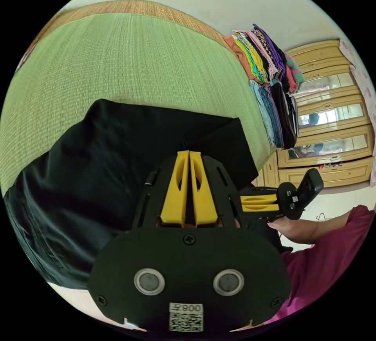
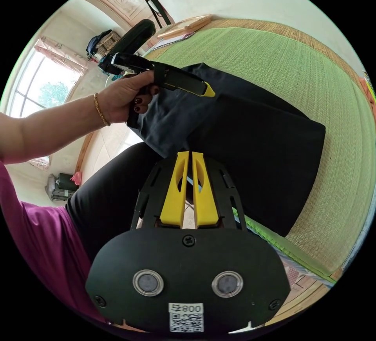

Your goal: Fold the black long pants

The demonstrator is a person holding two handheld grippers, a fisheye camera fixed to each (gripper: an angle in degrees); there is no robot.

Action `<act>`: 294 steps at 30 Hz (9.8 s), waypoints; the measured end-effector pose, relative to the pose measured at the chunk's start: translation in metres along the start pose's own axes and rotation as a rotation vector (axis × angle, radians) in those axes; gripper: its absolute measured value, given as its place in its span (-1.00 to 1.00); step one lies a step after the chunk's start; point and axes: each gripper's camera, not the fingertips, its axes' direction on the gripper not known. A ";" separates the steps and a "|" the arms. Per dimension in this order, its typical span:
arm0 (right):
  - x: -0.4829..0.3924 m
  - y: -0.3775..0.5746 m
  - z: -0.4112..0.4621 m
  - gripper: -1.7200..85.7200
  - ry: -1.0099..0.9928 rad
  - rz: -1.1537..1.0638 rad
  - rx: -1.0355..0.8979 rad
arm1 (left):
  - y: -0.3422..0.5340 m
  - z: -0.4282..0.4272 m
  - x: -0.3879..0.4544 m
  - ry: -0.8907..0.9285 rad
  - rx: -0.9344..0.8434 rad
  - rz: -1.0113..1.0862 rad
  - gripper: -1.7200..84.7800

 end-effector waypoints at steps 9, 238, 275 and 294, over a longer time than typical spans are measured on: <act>0.019 0.021 0.021 -0.95 -0.048 0.029 0.002 | 0.001 0.012 0.056 -0.037 -0.063 0.062 -0.96; -0.159 -0.314 -0.169 -0.96 -0.173 -0.063 -0.238 | 0.530 -0.095 -0.279 -0.113 0.326 -0.256 -0.96; 0.004 0.054 -0.054 -0.96 -0.170 0.453 -0.043 | 0.435 -0.008 -0.105 -0.083 0.080 -0.219 -0.95; 0.072 0.169 0.048 -0.87 -0.513 0.579 0.068 | 0.388 0.129 -0.051 0.335 -0.060 -0.257 -0.82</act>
